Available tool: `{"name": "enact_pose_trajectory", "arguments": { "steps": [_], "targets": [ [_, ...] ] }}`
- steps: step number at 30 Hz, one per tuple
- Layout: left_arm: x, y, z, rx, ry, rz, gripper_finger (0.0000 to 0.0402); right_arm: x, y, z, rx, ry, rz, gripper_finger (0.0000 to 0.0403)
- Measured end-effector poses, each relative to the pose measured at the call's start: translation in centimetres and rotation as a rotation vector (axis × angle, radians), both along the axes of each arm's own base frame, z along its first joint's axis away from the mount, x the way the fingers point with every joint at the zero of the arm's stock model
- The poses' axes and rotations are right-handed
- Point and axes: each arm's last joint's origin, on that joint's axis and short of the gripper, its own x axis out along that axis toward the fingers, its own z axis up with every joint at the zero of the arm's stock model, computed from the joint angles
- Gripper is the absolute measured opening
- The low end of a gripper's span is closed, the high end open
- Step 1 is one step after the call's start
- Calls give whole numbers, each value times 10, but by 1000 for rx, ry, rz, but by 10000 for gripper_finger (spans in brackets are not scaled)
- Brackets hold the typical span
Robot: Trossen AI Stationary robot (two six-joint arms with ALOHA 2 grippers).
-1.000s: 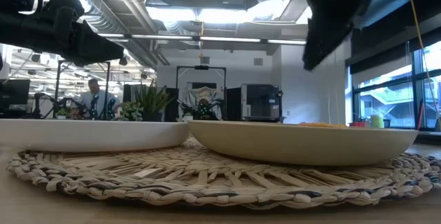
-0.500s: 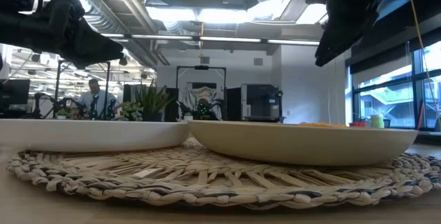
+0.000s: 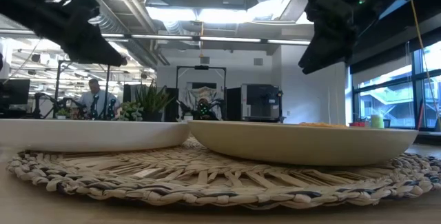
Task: Pick & Place donuts
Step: Put the large black donut on the white plate
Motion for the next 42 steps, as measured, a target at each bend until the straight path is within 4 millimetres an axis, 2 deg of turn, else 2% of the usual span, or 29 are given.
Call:
{"name": "enact_pose_trajectory", "arguments": {
  "steps": [5,9,19,25,36,42],
  "targets": [
    [14,-1,18,-101,142,42,164,0,-4,0,-14,13,-1,171],
    [23,-1,24,-199,276,100,164,-2,-5,-2,-40,40,16,171],
    [35,-9,1,-608,505,233,164,2,-5,1,-109,22,62,171],
    [32,-9,-14,-664,662,382,164,2,-5,0,-120,28,72,171],
    [34,-12,-19,-752,724,341,164,2,-5,0,-118,30,68,171],
    [35,-12,-22,-760,731,393,164,4,-5,-4,-118,50,69,171]
  ]
}}
